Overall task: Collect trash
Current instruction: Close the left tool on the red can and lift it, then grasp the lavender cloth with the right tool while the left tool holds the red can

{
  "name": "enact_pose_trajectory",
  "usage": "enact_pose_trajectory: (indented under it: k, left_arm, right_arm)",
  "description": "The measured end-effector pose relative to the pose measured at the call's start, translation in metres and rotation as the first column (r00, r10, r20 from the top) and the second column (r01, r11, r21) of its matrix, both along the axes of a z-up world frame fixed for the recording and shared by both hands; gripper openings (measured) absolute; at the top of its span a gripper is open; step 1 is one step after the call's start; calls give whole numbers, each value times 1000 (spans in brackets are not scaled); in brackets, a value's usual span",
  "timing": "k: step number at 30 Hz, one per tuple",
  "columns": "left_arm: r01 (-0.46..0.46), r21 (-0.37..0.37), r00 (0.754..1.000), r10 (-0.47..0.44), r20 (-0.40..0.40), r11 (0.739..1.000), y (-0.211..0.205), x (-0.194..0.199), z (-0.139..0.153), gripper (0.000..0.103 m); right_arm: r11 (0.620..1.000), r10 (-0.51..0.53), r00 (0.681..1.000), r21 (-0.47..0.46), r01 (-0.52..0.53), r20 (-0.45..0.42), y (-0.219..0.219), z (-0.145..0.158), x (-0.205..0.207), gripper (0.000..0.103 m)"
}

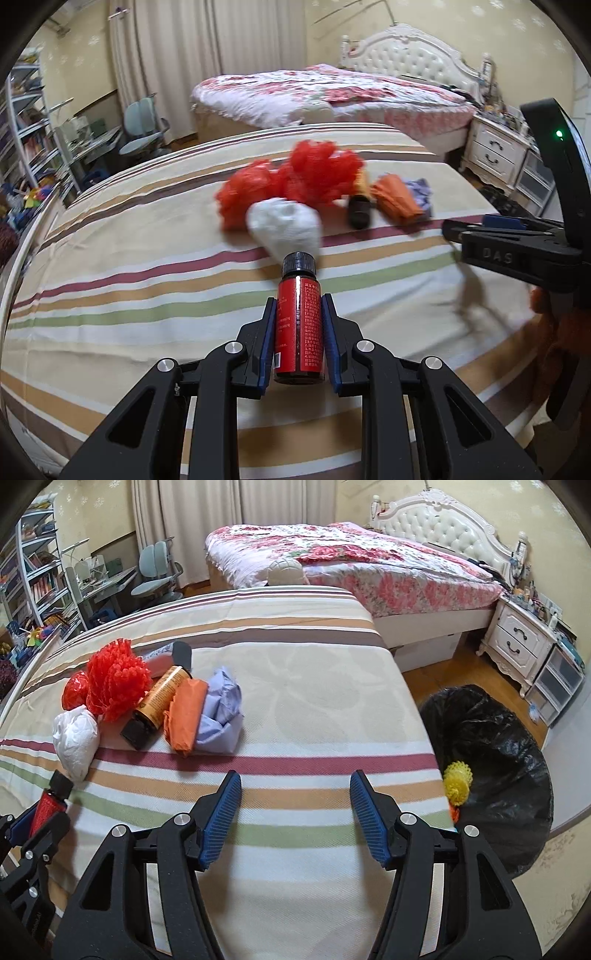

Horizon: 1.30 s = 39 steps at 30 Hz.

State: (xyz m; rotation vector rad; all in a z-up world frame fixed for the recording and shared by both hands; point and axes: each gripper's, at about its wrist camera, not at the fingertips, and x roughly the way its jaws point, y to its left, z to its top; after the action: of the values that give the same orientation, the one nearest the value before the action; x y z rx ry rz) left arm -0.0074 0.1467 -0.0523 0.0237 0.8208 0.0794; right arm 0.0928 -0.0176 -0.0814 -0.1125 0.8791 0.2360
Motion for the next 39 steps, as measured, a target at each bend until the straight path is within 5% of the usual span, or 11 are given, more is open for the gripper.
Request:
enact_pose_trajectory:
  k: [13, 31, 39]
  left_arm:
    - [-186, -13, 982, 186, 7, 982, 72, 10, 1, 25]
    - [-195, -50, 981, 196, -1, 979, 85, 9, -2, 25]
    - [-196, -50, 980, 197, 0, 979, 85, 9, -2, 25]
  right_arm:
    - [999, 46, 999, -16, -46, -4, 31, 2, 9, 63]
    - [999, 35, 999, -21, -35, -6, 50, 3, 30, 62]
    - [1000, 17, 1000, -14, -17, 7, 30, 4, 24, 32]
